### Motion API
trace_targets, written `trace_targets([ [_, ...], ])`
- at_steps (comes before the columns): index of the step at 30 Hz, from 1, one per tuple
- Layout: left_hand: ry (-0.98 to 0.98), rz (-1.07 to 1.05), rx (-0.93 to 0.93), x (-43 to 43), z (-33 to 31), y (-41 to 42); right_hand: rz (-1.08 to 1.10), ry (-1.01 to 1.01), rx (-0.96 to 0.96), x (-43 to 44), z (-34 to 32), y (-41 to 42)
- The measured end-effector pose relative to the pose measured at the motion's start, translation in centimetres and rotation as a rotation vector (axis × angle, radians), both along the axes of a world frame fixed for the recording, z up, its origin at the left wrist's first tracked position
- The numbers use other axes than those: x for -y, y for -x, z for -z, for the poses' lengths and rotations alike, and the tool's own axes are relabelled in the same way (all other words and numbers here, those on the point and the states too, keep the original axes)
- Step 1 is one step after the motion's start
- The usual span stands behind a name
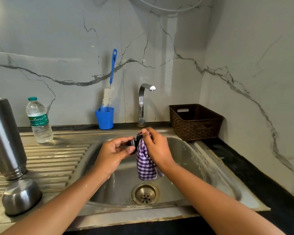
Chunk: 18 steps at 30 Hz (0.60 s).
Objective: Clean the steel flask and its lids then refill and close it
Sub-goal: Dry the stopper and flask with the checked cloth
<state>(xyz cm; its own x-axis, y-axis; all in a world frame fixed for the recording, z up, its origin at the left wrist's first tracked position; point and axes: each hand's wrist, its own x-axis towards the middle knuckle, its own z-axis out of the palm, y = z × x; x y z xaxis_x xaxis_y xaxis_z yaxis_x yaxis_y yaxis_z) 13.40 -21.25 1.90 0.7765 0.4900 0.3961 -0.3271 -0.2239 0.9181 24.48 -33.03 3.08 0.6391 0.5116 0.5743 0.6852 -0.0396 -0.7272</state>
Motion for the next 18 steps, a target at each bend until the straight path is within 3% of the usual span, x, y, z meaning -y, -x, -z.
trace_targets([
  [2,-0.057,-0.009,-0.030,0.0,0.2,-0.2,0.025,0.041,-0.108,0.1,-0.1,0.2],
  [4,0.090,0.044,-0.040,0.2,0.5,-0.5,0.078,0.017,0.126,0.4,0.0,0.7],
  [7,0.371,0.200,-0.008,0.2,0.3,-0.4,-0.005,-0.132,0.489,0.9,-0.3,0.3],
  [9,0.339,0.225,0.009,-0.1,0.1,-0.1,-0.054,-0.157,0.387,0.6,-0.2,0.1],
  [11,0.220,0.134,0.028,-0.3,-0.1,0.1,-0.066,-0.124,0.072,0.4,-0.2,0.5],
  [13,0.108,0.041,0.029,-0.2,-0.3,0.0,-0.053,-0.041,-0.107,0.6,-0.4,0.6],
  [18,-0.028,-0.003,0.056,0.1,-0.6,0.1,0.036,0.079,-0.096,1.3,-2.0,-0.3],
])
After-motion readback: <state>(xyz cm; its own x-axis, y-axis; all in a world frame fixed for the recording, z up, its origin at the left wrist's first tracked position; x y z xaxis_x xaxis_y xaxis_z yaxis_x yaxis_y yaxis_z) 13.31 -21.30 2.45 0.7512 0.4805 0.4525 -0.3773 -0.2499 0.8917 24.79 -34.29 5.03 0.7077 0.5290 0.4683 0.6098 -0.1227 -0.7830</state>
